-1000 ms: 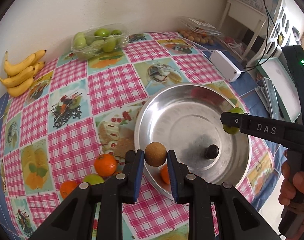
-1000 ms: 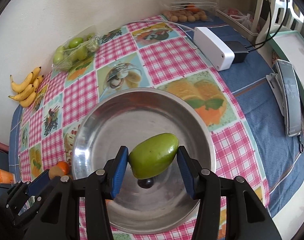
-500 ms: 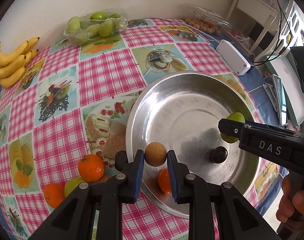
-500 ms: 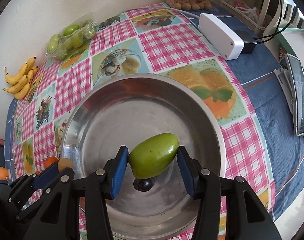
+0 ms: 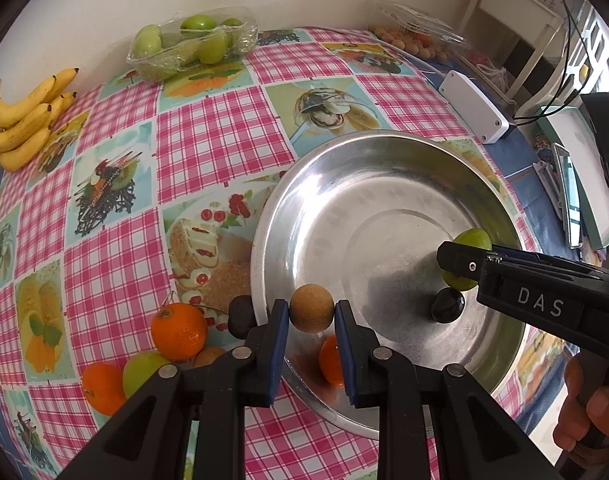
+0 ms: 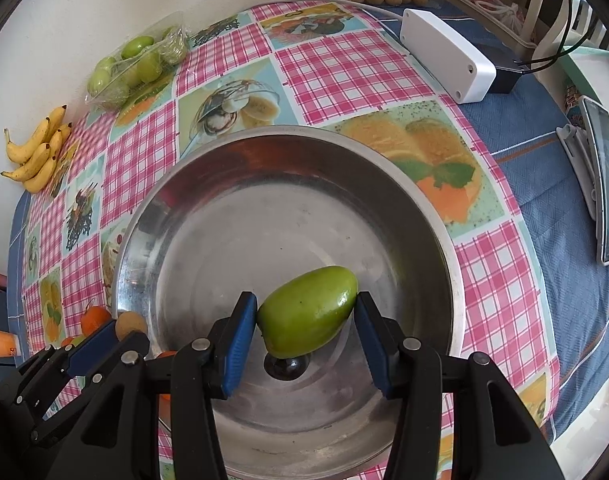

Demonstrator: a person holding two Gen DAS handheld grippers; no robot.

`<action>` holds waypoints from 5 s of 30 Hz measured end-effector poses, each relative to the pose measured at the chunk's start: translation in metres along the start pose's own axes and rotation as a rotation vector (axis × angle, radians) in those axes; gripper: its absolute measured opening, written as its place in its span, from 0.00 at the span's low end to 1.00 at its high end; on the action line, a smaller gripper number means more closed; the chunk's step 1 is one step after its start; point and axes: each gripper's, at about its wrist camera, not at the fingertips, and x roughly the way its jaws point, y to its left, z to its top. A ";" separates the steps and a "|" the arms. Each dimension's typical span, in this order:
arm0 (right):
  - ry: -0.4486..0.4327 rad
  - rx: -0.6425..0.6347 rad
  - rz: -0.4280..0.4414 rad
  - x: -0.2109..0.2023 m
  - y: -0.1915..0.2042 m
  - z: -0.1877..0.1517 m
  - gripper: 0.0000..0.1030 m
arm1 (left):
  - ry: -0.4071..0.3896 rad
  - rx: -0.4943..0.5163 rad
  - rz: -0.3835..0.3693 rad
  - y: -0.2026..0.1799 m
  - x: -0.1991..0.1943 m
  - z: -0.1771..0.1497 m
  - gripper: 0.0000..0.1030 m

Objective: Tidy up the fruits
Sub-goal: 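Lower the brown fruit into the steel bowl with the left tool while the right tool releases the mango there, then withdraw both open tools from the bowl toward the remaining fruit, then grasp a tangerine with the left tool while the right tool grasps a green round fruit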

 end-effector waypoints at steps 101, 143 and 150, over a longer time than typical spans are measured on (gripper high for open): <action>-0.044 -0.343 0.062 -0.012 0.128 -0.052 0.95 | -0.111 -0.466 0.205 0.180 -0.062 -0.057 1.00; 0.033 -0.534 0.170 0.016 0.216 -0.082 0.54 | 0.015 -0.622 -0.129 0.195 -0.035 -0.069 0.65; 0.036 -0.539 0.152 0.023 0.219 -0.082 0.54 | 0.045 -0.679 -0.201 0.196 -0.023 -0.073 0.55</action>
